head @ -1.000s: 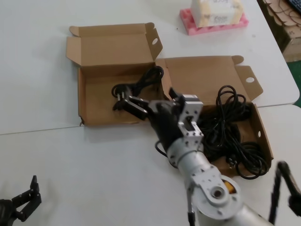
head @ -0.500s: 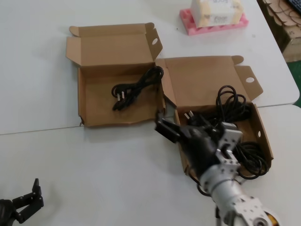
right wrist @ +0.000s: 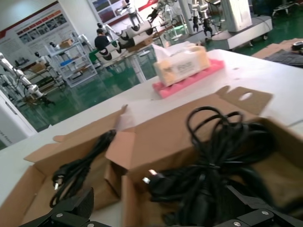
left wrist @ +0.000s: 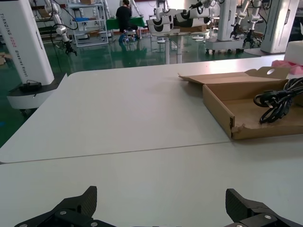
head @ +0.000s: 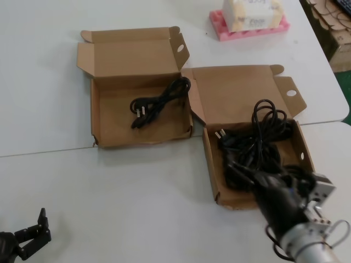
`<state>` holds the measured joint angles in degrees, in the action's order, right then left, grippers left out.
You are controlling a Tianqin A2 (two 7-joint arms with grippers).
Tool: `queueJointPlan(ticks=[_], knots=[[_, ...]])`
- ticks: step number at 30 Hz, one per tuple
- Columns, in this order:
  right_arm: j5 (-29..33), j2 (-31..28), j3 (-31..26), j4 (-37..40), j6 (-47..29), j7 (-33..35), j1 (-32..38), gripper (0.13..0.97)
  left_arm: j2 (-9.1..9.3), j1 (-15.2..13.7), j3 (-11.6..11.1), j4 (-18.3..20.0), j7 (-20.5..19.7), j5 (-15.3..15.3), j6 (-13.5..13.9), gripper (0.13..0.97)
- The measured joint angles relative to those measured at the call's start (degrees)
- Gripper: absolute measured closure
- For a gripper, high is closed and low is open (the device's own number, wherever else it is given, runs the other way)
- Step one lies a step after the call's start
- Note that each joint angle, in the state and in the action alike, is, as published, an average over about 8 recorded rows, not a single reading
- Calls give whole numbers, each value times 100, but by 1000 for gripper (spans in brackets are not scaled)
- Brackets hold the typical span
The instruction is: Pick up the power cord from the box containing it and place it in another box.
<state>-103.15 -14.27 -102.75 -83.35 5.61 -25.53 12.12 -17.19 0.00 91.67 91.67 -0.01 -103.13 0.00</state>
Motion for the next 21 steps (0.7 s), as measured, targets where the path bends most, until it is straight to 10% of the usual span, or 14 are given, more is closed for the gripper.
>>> queueJointPlan(ticks=[21], knots=[[1, -234, 888, -668, -450, 0, -972, 129, 0, 0, 0, 0, 3, 0, 0, 132]])
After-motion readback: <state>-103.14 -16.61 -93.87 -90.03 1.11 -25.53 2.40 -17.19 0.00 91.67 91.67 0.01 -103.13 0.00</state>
